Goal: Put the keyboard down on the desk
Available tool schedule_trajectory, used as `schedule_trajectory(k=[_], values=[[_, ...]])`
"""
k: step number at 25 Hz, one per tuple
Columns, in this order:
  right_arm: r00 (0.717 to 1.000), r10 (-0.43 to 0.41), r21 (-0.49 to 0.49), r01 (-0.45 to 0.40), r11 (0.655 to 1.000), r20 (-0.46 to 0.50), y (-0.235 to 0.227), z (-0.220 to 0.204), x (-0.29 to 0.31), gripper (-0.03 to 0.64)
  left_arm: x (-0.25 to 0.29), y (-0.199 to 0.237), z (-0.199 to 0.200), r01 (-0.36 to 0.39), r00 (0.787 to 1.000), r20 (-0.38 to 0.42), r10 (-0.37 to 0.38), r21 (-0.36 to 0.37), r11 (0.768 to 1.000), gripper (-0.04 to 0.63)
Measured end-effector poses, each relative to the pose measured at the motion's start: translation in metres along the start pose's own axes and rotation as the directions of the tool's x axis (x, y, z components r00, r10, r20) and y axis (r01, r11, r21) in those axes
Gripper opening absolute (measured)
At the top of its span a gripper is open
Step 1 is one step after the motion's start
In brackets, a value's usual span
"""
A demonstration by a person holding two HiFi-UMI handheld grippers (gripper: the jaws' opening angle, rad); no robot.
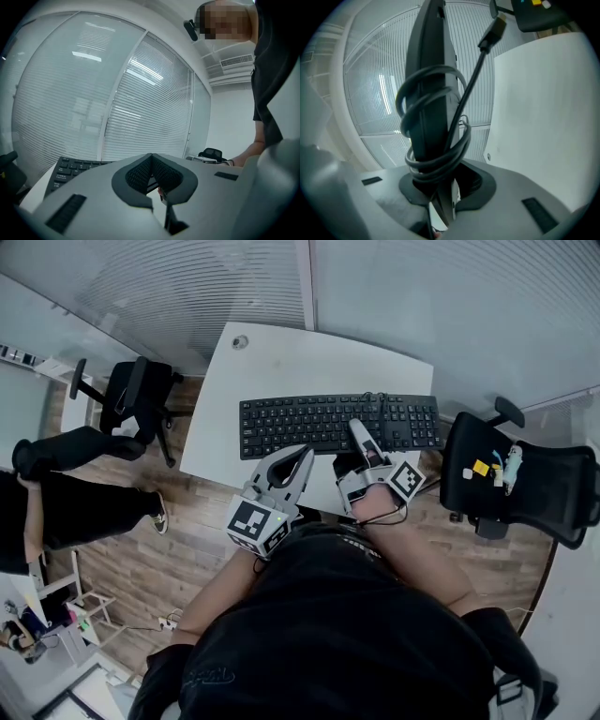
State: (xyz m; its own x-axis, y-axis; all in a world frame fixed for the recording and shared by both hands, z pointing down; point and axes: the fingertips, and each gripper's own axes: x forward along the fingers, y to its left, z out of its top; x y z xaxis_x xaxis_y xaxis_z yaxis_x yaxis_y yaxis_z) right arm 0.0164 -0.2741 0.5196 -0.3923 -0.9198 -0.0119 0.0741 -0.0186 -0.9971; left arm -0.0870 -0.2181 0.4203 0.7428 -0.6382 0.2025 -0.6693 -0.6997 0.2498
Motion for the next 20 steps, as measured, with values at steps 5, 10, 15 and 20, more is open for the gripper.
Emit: schedule_trajectory(k=[5, 10, 15, 20], values=[[0.999, -0.021, 0.000, 0.021, 1.000, 0.026, -0.010, 0.001, 0.014, 0.087, 0.005, 0.021, 0.001, 0.013, 1.000, -0.009, -0.013, -0.009, 1.000, 0.015], [0.998, -0.034, -0.010, 0.035, 0.999, 0.047, -0.021, 0.005, 0.013, 0.087, 0.008, 0.028, -0.003, 0.029, 0.999, -0.018, -0.029, -0.017, 0.999, 0.015], [0.996, -0.062, -0.005, 0.062, 0.998, 0.061, -0.033, 0.009, 0.015, 0.087, 0.014, 0.037, -0.006, 0.044, 0.999, -0.019, -0.044, -0.029, 0.999, 0.015], [0.993, -0.095, -0.006, 0.096, 0.995, 0.074, -0.043, 0.007, 0.029, 0.087, 0.017, 0.058, -0.002, 0.061, 0.998, -0.010, -0.061, -0.048, 0.997, 0.015]])
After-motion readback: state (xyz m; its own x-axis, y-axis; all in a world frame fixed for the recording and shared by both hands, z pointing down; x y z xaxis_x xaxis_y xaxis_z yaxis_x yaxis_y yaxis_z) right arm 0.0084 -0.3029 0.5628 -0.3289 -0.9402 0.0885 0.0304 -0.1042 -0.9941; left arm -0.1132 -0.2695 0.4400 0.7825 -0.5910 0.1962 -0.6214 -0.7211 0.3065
